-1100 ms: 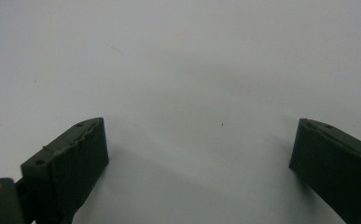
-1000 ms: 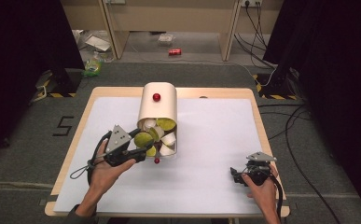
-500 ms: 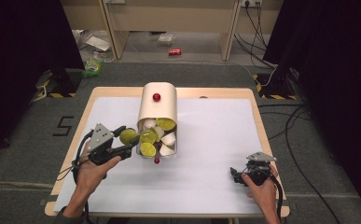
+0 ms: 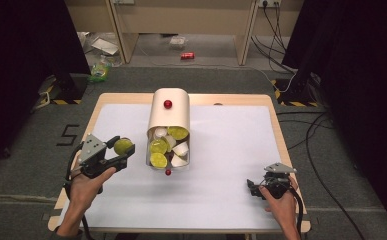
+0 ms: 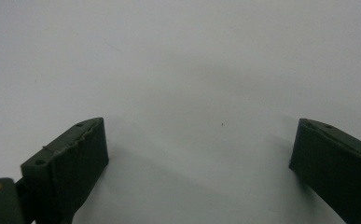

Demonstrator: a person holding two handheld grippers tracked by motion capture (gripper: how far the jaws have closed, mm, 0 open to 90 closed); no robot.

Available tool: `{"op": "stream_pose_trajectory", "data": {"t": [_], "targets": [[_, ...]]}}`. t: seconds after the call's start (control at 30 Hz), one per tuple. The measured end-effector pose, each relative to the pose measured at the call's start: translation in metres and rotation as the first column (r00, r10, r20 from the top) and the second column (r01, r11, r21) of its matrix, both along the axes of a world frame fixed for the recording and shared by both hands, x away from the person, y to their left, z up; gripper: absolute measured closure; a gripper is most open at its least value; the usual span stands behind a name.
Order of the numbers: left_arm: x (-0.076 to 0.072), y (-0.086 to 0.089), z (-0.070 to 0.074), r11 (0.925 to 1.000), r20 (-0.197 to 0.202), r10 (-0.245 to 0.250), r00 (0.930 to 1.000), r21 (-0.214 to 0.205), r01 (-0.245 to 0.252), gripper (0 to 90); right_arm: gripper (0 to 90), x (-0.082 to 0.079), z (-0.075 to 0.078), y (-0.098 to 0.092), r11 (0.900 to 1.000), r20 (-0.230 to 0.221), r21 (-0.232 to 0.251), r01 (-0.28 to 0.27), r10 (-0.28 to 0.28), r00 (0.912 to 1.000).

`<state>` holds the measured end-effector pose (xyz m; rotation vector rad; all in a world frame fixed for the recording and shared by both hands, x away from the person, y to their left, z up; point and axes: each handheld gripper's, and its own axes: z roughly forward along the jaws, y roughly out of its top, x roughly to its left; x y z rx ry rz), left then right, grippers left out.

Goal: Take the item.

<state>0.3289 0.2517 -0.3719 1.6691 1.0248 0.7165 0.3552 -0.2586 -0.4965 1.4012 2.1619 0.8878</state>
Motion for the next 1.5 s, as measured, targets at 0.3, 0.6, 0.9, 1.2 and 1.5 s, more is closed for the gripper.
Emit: {"op": "stream_pose_trajectory", "data": {"t": [0.3, 0.6, 0.9, 1.2, 1.5], "targets": [[-0.002, 0.018, -0.011, 0.9990, 0.007, 0.037, 0.9993, -0.025, -0.037, 39.2, 4.3, 0.000, 0.000, 0.000, 1.0000, 0.000, 0.000, 0.001, -0.001, 1.0000], [-0.002, 0.029, -0.026, 0.9970, -0.011, 0.063, 0.9980, -0.046, -0.063, 39.2, 4.3, 0.000, 0.000, 0.000, 1.0000, 0.000, 0.000, 0.000, 0.000, 1.0000], [-0.001, 0.034, -0.044, 0.9960, -0.033, 0.079, 0.9963, -0.038, -0.080, 39.2, 4.2, 0.000, 0.000, 0.000, 1.0000, 0.000, 0.000, 0.000, 0.000, 1.0000], [0.000, 0.039, -0.062, 0.9948, -0.060, 0.092, 0.9940, -0.039, -0.094, 39.2, 4.3, 0.000, 0.000, 0.000, 1.0000, 0.000, -0.001, 0.000, 0.000, 1.0000], [0.004, 0.041, -0.080, 0.9946, -0.067, 0.100, 0.9927, -0.020, -0.101, 39.2, 4.2, 0.000, 0.000, 0.000, 1.0000, 0.000, -0.001, 0.000, 0.000, 1.0000]]}}
